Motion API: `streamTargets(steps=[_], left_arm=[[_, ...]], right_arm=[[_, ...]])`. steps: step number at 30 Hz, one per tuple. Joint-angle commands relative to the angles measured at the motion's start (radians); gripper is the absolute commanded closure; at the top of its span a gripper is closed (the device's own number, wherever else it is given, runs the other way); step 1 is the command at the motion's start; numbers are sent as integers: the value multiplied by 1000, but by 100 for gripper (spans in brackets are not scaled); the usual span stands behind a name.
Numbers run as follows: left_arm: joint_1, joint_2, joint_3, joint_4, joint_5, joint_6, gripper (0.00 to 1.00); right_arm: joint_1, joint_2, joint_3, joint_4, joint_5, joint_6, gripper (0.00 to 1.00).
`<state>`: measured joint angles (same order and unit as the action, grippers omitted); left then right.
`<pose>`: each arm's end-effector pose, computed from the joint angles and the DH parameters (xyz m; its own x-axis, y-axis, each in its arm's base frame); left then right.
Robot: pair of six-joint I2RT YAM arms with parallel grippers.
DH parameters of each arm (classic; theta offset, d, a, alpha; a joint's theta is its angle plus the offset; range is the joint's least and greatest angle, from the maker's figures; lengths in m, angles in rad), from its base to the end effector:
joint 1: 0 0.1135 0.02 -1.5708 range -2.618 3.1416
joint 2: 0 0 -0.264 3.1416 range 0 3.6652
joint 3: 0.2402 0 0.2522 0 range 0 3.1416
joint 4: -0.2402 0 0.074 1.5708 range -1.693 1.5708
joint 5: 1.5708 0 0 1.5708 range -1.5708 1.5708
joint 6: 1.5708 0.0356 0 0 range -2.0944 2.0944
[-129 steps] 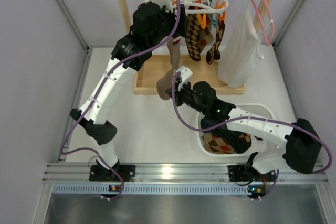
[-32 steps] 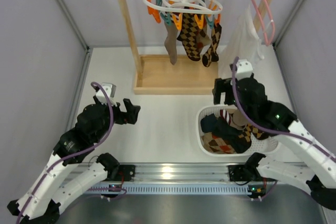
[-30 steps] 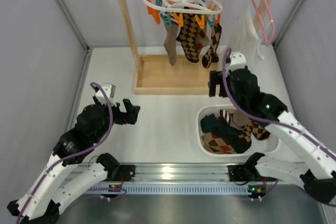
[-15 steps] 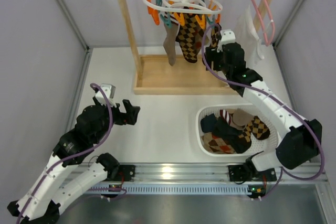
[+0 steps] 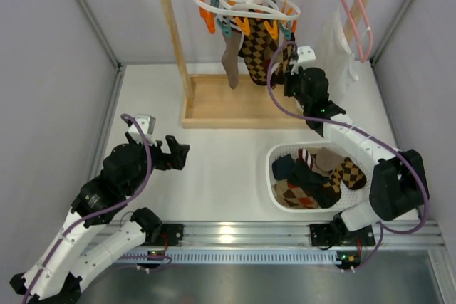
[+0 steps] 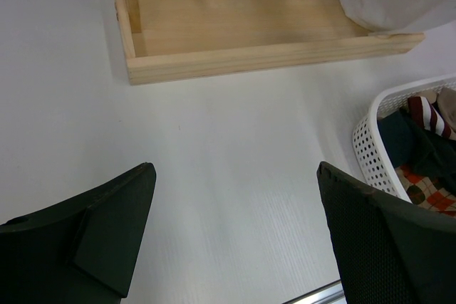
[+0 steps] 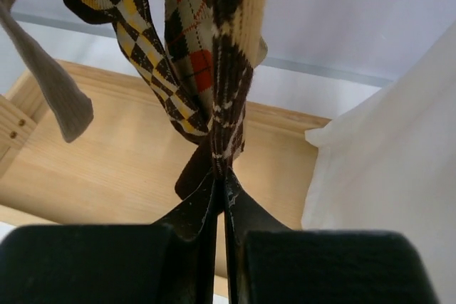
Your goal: Remove the socks clipped to the hanger
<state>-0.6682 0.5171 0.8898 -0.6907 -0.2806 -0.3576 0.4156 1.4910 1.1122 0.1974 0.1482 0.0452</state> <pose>0.0843 -0.0540 0.3553 -0.3660 -0.1396 -0.9201 0.2784 0.9270 -0.2514 0.3280 0.1390 0.3221 -0.1769 -0.0292 -0.9838 -0.2587 0.9658 0.0178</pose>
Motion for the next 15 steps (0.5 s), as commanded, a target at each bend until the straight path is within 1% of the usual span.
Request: streamTargets(steps=[1,3,8,10,11,12,15], left_arm=[[1,-3,-5,14,-15,-9,2],[1,-2,-5,14,-17,-9,2],[1,9,6,13,-6,-21,2],[1,32,18,13,23,-26,2],[1,41,23,14,29,-33,2],[1,49,31,16,41,-56,2],[1,90,54,23,96,-99,2]], right_arm=[[11,-98,-60,195,-47,15,100],[37,-121,-77,200,-44,15,100],[129,-195,-160,238,77,-25,100],[187,-213,-182,244,152,-36,100],[205,-219,-189,252,174,-69,100],[241,-222,-195,254,188,-74,100],[293,-244,-219,266,231,-85,100]])
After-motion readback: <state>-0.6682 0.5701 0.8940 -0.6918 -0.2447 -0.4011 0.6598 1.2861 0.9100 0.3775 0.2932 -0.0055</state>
